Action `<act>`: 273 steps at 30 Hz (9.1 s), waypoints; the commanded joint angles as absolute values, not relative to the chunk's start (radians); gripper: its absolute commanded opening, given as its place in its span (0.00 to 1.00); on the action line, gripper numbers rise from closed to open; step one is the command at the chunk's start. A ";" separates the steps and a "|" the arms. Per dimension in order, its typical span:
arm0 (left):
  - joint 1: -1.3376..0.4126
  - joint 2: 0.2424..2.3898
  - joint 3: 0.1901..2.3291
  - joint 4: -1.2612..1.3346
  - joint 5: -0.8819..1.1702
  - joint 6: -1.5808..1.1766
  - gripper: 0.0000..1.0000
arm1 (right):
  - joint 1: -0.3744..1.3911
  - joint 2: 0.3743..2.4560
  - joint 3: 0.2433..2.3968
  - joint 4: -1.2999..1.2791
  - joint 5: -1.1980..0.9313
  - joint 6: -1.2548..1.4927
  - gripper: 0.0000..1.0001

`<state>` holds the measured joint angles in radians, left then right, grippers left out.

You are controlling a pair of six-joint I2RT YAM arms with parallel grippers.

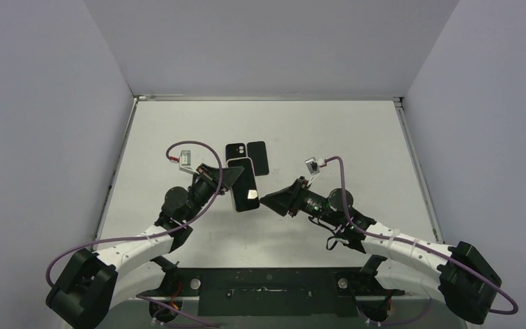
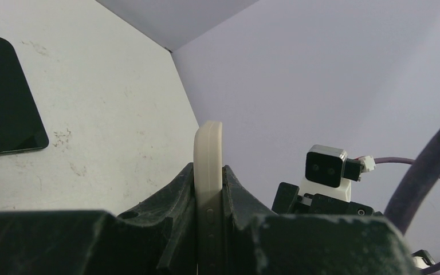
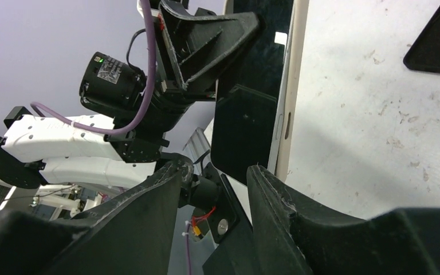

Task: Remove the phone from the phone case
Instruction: Remove the phone case from the phone, then place the phone case at the center of the board.

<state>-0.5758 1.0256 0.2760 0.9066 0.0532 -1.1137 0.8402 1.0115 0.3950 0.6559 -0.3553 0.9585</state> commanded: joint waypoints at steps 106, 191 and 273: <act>-0.793 1.044 0.260 0.999 0.048 -0.980 0.00 | 0.779 1.392 0.591 1.357 -0.652 1.055 0.25; -0.489 1.097 0.422 1.109 0.712 -0.956 0.50 | 0.673 1.229 0.547 1.147 -0.813 1.060 0.00; -0.029 1.828 0.954 0.058 0.544 -0.462 0.02 | 0.523 1.002 0.510 0.313 -0.703 0.445 0.00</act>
